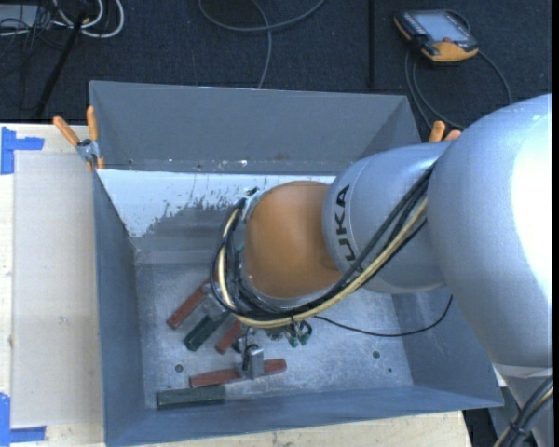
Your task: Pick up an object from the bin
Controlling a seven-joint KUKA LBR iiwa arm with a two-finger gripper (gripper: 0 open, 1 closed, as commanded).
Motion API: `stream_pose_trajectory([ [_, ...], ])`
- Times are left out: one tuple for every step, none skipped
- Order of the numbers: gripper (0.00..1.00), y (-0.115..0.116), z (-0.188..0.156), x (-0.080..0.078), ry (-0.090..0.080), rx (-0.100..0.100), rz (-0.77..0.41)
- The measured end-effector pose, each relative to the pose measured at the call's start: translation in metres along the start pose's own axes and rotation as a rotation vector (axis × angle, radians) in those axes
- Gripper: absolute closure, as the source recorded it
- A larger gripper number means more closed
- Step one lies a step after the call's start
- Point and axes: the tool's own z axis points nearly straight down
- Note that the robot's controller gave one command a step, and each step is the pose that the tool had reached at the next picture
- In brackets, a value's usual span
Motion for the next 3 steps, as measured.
stream_pose_trajectory([
  [1.00, -0.002, -0.001, 0.000, 0.000, 0.001, 0.005],
  [1.00, -0.002, -0.001, 0.000, 0.000, 0.001, 0.005],
  [1.00, 0.014, -0.041, 0.015, 0.010, 0.001, -0.013],
])
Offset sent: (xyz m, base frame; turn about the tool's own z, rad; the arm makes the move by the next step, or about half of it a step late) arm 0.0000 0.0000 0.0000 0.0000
